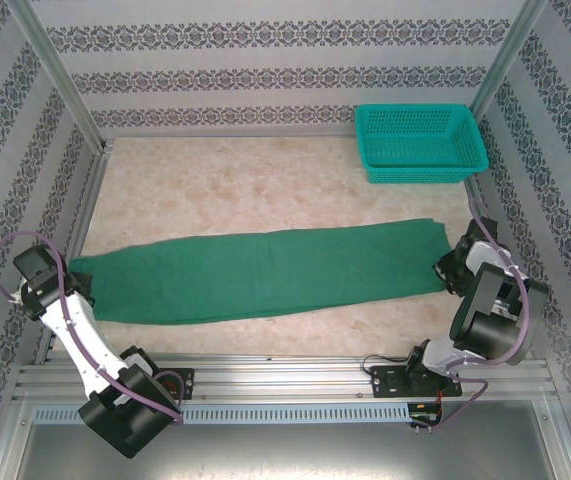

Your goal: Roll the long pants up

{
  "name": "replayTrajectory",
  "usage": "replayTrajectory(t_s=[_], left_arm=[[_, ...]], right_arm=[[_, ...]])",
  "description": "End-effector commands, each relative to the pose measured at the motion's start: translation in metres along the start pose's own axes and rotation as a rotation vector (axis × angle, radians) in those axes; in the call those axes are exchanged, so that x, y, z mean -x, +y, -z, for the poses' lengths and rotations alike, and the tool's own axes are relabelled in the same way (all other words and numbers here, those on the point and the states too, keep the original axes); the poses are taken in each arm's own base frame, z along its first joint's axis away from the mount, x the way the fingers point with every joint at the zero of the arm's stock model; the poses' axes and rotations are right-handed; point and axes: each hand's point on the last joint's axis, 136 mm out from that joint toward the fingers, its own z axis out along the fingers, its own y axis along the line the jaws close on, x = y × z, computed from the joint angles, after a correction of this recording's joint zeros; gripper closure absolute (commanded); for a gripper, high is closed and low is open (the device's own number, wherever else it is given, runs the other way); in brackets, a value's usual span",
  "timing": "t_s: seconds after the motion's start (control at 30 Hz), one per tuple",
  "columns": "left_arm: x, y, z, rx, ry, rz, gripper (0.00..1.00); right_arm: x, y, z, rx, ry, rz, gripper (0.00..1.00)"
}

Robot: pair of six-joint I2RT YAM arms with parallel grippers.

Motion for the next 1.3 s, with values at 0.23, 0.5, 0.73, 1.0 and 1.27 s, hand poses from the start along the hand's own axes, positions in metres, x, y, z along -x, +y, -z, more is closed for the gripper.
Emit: replayTrajectory(t_s=[0.23, 0.5, 0.73, 1.0, 1.27], left_arm=[[-0.024, -0.046, -0.061, -0.193, 0.152, -0.076, 0.77], [-0.062, -0.072, -0.091, -0.199, 0.290, -0.180, 0.72], [-0.084, -0.071, -0.122, -0.099, 0.329, -0.235, 0.72], [-0.096, -0.110, -0.154, -0.066, 0.355, -0.331, 0.73], [-0.111, -0.139, -0.169, -0.028, 0.359, -0.363, 0.76]], right_arm=[[0.016, -0.014, 0.017, 0.007, -0.083, -0.056, 0.36], [0.016, -0.021, 0.009, 0.001, -0.062, -0.089, 0.32], [0.019, -0.013, -0.003, 0.028, -0.043, -0.109, 0.32], [0.027, -0.003, -0.014, 0.054, -0.028, -0.140, 0.33], [0.036, 0.001, -0.016, 0.050, -0.028, -0.155, 0.35]])
